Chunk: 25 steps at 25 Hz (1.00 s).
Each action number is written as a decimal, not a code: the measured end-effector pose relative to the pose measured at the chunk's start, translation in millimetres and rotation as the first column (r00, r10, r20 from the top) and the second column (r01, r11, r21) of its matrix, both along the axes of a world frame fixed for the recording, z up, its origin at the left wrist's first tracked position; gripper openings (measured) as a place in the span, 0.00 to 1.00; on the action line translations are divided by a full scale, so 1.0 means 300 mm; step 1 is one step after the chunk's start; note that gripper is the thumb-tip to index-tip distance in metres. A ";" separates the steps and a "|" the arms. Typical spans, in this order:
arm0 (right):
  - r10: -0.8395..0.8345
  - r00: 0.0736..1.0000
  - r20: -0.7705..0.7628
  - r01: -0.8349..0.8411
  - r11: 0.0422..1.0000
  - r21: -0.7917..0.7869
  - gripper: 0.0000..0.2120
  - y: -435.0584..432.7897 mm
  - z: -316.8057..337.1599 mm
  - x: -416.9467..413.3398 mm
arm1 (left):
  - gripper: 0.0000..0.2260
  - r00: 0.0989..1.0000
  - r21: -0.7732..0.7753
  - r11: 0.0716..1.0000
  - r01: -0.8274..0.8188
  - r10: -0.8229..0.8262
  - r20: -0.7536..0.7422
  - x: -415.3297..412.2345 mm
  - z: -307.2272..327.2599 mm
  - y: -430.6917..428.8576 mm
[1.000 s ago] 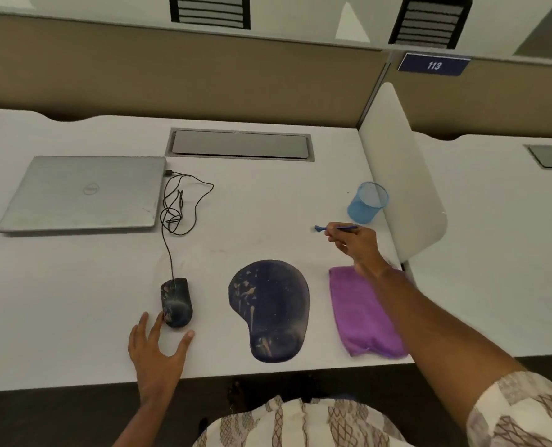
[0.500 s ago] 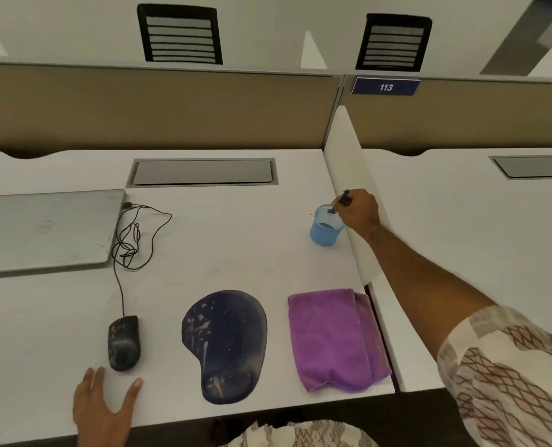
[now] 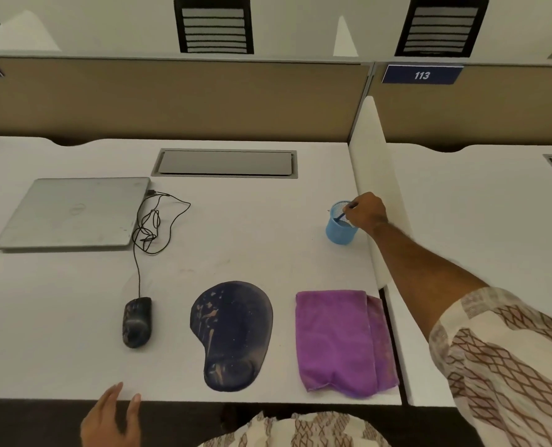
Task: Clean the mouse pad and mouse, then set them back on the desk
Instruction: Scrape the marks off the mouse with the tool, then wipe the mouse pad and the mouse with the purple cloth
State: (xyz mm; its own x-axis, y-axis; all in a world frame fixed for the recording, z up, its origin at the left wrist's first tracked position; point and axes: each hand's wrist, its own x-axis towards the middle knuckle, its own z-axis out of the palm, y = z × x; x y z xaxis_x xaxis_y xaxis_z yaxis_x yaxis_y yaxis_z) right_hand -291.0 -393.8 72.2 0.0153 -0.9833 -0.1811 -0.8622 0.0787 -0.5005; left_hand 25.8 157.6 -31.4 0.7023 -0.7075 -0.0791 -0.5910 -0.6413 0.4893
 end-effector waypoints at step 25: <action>0.571 0.778 -0.262 -0.501 0.816 0.289 0.26 0.512 -0.214 -0.264 | 0.20 0.718 0.077 0.718 0.692 -0.671 -0.188 -0.595 0.179 -0.977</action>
State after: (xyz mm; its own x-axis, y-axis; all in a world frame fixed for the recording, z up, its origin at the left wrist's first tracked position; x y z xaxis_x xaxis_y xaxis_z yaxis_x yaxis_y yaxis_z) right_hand -370.3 -240.3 8.1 0.4364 -0.7764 -0.4547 -0.8997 -0.3814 -0.2123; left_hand -152.6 -135.5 22.4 0.0082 -0.9645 -0.2640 -0.8270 -0.1549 0.5405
